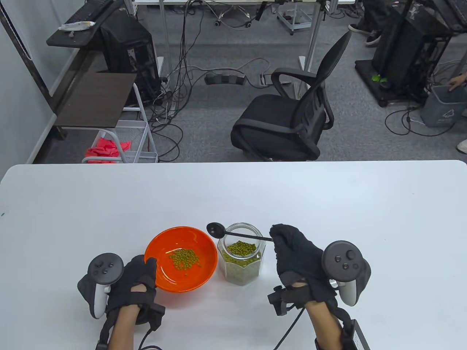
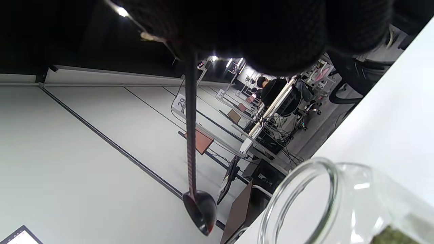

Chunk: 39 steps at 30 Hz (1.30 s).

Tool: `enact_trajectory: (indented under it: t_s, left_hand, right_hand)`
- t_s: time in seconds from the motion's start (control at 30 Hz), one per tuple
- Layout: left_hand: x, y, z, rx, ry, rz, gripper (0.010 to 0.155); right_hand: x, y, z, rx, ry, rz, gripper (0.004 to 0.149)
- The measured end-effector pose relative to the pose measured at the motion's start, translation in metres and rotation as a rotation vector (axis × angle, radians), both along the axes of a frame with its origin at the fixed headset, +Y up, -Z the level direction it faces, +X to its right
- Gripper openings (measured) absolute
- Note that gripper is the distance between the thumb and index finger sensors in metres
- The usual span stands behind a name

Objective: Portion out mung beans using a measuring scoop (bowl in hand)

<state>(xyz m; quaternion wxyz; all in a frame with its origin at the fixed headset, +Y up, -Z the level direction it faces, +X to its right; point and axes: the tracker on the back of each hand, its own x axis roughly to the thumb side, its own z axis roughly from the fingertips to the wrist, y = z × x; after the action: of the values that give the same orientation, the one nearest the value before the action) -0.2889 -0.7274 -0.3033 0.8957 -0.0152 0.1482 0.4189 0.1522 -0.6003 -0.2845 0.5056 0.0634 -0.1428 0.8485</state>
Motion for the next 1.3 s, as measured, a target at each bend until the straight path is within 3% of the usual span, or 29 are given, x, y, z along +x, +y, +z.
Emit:
enact_trajectory:
  t_s: [0.23,0.43,1.13,1.3]
  left_hand:
    - [0.000,0.000,0.000,0.001,0.002,-0.001,0.052]
    - [0.000,0.000,0.000,-0.002,0.002,-0.008,0.052]
    - [-0.002,0.002,0.000,0.019,0.005,0.004,0.052]
    - [-0.002,0.002,0.000,0.019,0.000,0.013,0.052]
  right_hand:
    - [0.011,0.011,0.005,0.001,-0.032,0.119,0.039]
    - [0.000,0.011,0.005,-0.022,-0.041,0.257,0.039]
    - [-0.095,-0.014,-0.030,-0.077,-0.102,0.825,0.037]
    - [-0.106,-0.017,-0.036,-0.081,-0.089,0.883,0.037]
